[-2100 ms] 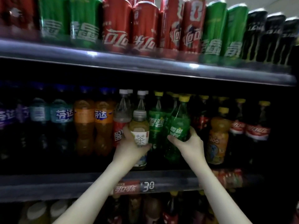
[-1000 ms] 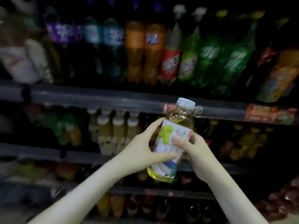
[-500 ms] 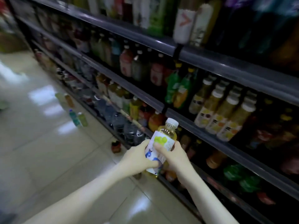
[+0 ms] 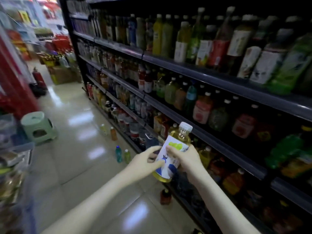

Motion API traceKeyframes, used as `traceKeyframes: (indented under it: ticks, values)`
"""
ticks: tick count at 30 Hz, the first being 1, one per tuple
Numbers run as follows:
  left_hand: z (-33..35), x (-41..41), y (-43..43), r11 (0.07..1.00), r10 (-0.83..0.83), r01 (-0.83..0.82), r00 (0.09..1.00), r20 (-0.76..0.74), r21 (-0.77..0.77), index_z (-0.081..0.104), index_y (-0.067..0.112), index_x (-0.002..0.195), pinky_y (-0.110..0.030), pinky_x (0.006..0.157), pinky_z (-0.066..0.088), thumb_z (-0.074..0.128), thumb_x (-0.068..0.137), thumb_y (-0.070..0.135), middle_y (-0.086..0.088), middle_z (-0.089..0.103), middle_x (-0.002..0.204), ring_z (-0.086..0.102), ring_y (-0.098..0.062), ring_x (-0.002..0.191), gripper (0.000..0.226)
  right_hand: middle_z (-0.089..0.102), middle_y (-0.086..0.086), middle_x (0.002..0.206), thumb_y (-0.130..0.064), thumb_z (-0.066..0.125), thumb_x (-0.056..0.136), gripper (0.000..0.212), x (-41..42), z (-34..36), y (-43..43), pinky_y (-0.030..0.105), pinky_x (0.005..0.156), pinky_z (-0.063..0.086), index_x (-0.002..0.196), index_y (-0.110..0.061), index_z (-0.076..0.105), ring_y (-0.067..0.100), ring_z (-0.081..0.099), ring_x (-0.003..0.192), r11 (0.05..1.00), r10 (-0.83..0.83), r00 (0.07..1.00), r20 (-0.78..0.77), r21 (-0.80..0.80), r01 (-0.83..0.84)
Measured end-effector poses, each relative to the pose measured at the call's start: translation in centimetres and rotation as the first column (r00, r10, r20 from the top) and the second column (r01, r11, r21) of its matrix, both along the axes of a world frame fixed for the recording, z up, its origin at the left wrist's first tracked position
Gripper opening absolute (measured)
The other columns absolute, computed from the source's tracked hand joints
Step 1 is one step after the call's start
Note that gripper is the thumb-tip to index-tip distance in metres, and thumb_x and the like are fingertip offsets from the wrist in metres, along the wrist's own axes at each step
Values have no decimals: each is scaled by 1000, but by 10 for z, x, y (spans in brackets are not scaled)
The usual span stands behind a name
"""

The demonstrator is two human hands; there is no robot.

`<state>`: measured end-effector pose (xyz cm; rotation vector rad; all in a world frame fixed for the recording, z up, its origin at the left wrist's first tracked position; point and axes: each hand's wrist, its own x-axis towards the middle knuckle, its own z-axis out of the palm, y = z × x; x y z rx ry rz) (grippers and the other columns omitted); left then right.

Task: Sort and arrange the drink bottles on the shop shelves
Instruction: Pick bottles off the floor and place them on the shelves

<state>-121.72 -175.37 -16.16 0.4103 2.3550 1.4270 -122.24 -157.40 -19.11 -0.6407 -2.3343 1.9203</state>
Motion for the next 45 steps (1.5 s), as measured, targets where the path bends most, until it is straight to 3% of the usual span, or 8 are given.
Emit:
traceKeyframes:
  ticks: [9, 12, 16, 21, 28, 32, 39, 45]
  values:
    - [7, -228, -86, 985, 100, -94, 994, -35, 143, 56, 55, 110, -36, 96, 50, 62, 89, 43, 16, 69, 103, 64, -2, 99, 26, 73, 2, 99, -59, 88, 34, 89, -215, 34, -77, 44, 74, 60, 109, -19, 60, 22, 72, 85, 993, 31, 995, -92, -113, -41]
    - [13, -287, -118, 994, 83, -78, 995, -61, 81, 50, 67, 107, -31, 94, 52, 68, 76, 49, 16, 67, 107, 64, 2, 97, 39, 70, 9, 103, -47, 88, 47, 75, -297, 46, -114, 37, 58, 59, 109, -14, 62, 27, 71, 87, 977, 91, 991, -102, -182, -108]
    - [17, -367, -175, 982, 184, -177, 974, -133, 67, 38, 80, 104, -30, 96, 50, 66, 68, 50, 26, 62, 109, 62, 0, 105, 55, 69, 9, 106, -54, 87, 41, 85, -402, 61, -181, 41, 61, 60, 111, -15, 61, 27, 70, 90, 964, 203, 973, -114, -153, -219]
    - [14, -473, -258, 966, 258, -255, 949, -181, 43, 42, 50, 133, -28, 100, 48, 71, 83, 23, 17, 63, 118, 59, -1, 113, 64, 72, 5, 99, -45, 87, 54, 66, -512, 62, -269, 40, 64, 60, 107, -14, 62, 23, 71, 87, 961, 233, 961, -151, -116, -251]
    - [35, -669, -382, 988, -22, -14, 973, -230, -152, 29, 59, 134, -6, 89, 42, 64, 90, 34, 21, 54, 121, 54, 8, 106, 62, 74, 0, 93, -52, 83, 48, 62, -677, 72, -371, 49, 80, 58, 98, -19, 65, 18, 72, 85, 988, 103, 971, -216, -91, -125]
    - [66, -790, -424, 964, -143, 77, 958, -250, -255, 34, 50, 139, -28, 99, 48, 63, 88, 45, 7, 57, 128, 59, -4, 110, 59, 71, -5, 98, -42, 87, 59, 56, -757, 96, -403, 40, 79, 59, 104, -23, 59, 13, 70, 86, 997, -17, 966, -257, -78, -3]
    - [78, -945, -412, 935, -331, 269, 895, -298, -231, 39, 44, 142, -19, 92, 48, 53, 91, 56, 25, 55, 125, 58, 3, 109, 54, 69, -5, 102, -40, 87, 60, 57, -882, 115, -405, 46, 81, 58, 105, -26, 56, 15, 69, 91, 991, -129, 912, -389, -10, 135]
    - [94, -1072, -425, 955, -269, 179, 858, -437, -237, 49, 32, 137, -26, 100, 46, 60, 86, 57, 14, 55, 134, 53, -3, 119, 58, 72, -5, 103, -28, 87, 66, 54, -997, 133, -419, 43, 87, 56, 113, -23, 59, 10, 70, 93, 992, -98, 861, -499, 17, 123]
